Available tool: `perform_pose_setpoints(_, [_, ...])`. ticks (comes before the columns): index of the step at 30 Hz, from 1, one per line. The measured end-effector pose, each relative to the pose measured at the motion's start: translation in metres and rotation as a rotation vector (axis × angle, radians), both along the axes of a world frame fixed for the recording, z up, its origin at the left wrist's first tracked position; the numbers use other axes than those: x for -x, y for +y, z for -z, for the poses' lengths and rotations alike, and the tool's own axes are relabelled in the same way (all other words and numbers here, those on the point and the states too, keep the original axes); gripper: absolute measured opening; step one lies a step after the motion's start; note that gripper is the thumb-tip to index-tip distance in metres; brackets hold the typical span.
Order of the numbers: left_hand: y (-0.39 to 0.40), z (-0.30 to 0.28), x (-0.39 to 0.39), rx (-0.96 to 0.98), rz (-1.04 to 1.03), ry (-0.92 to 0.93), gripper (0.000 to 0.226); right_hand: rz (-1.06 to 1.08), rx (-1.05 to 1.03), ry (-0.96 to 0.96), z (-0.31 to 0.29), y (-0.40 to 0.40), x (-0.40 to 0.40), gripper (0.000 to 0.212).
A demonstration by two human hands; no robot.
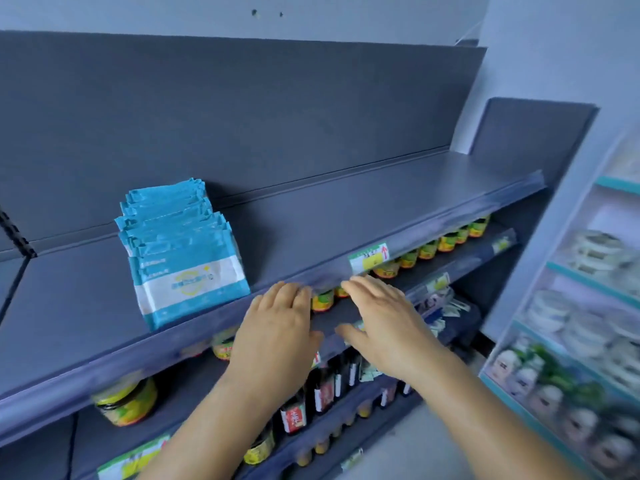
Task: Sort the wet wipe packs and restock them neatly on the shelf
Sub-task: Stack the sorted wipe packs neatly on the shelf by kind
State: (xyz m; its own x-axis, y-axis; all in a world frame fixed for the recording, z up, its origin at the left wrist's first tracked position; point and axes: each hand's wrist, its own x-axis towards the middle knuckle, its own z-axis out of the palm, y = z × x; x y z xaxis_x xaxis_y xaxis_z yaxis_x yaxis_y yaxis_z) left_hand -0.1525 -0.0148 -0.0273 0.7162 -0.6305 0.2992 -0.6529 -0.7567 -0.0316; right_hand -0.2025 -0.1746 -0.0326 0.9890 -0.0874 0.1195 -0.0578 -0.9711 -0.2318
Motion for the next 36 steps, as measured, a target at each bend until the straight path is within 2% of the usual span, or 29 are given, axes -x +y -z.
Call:
perform_pose_setpoints(6, [-0.075, 0.03, 0.069, -0.031, 0.158, 0.048, 0.061, 0.171, -0.004, 0.043, 0.032, -0.07, 0.099, 0.058])
perform_pose_setpoints(8, [-0.103, 0.034, 0.104, -0.038, 0.204, 0.141, 0.057, 0.243, -0.024, 0.058, 0.042, -0.092, 0.138, 0.051])
perform_pose_setpoints(9, [-0.119, 0.037, 0.122, -0.066, 0.231, 0.213, 0.057, 0.274, -0.035, 0.072, 0.046, -0.103, 0.159, 0.051])
perform_pose_setpoints(13, [-0.174, 0.061, 0.191, -0.044, 0.333, 0.281, 0.057, 0.39, -0.063, 0.149, 0.065, -0.145, 0.248, 0.061])
perform_pose_setpoints(22, [-0.276, 0.103, 0.328, -0.118, 0.504, 0.445, 0.062, 0.676, -0.164, 0.274, 0.11, -0.216, 0.413, 0.066])
perform_pose_setpoints(28, [-0.329, 0.126, 0.379, -0.177, 0.651, 0.496, 0.057, 0.845, -0.241, 0.262, 0.134, -0.249, 0.475, 0.064])
perform_pose_setpoints(36, [-0.415, 0.17, 0.402, -0.258, 0.71, 0.612, 0.044, 0.959, -0.323, 0.311, 0.177, -0.316, 0.507, 0.062])
